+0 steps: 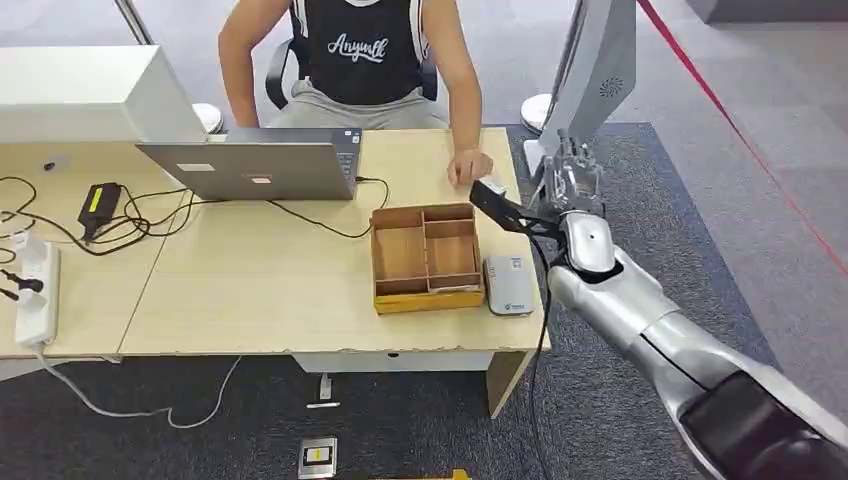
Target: Pass the card to the sensor for recognition and then transmit it.
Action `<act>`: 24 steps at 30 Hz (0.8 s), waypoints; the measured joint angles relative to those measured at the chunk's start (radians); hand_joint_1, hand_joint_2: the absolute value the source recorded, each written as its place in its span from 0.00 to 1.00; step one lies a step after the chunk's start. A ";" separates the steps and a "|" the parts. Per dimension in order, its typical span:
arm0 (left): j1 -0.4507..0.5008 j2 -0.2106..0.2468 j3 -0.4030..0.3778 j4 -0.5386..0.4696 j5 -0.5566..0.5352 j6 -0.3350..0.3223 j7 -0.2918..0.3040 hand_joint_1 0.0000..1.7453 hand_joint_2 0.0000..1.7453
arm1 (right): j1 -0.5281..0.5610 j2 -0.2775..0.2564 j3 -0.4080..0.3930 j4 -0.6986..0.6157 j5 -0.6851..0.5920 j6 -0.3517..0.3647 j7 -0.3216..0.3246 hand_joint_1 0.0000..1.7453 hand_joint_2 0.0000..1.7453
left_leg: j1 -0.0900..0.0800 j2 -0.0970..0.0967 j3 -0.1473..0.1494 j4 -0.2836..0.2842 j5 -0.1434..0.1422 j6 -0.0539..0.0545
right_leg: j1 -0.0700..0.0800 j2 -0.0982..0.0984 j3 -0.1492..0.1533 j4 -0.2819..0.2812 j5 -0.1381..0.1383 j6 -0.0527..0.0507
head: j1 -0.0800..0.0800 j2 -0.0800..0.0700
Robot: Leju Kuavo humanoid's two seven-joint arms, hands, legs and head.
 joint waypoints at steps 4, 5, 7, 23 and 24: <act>0.001 0.000 0.000 0.000 0.007 0.000 -0.004 0.00 0.00 | 0.046 -0.018 0.000 0.002 -0.040 -0.007 0.003 1.00 1.00 | 0.000 0.000 0.000 0.000 0.000 0.000 | 0.000 0.000 0.000 0.000 0.000 0.000 | 0.000 0.000; 0.001 0.000 0.000 0.000 0.007 0.000 -0.003 0.00 0.00 | 0.059 -0.023 0.000 0.002 -0.048 -0.014 0.003 1.00 1.00 | 0.000 0.000 0.000 0.000 0.000 0.000 | 0.000 0.000 0.000 0.000 0.000 0.000 | 0.000 0.000; 0.001 0.000 0.000 0.000 0.009 0.000 0.004 0.00 0.00 | 0.083 -0.031 0.000 0.003 -0.058 -0.024 0.001 1.00 1.00 | 0.000 0.000 0.000 0.000 0.000 0.000 | 0.000 0.000 0.000 0.000 0.000 0.000 | 0.000 0.000; 0.001 0.000 0.000 0.000 0.013 -0.001 0.015 0.00 0.00 | 0.161 -0.053 -0.001 0.007 -0.089 -0.039 -0.001 1.00 1.00 | 0.000 0.000 0.000 0.000 0.000 0.000 | 0.000 0.000 0.000 0.000 0.000 0.000 | 0.000 0.000; 0.001 0.000 -0.001 0.000 0.013 -0.002 0.014 0.00 0.00 | 0.165 -0.054 -0.001 0.007 -0.092 -0.042 0.000 1.00 1.00 | 0.000 0.000 0.000 0.000 0.000 0.000 | 0.000 0.000 0.000 0.000 0.000 0.000 | 0.000 0.000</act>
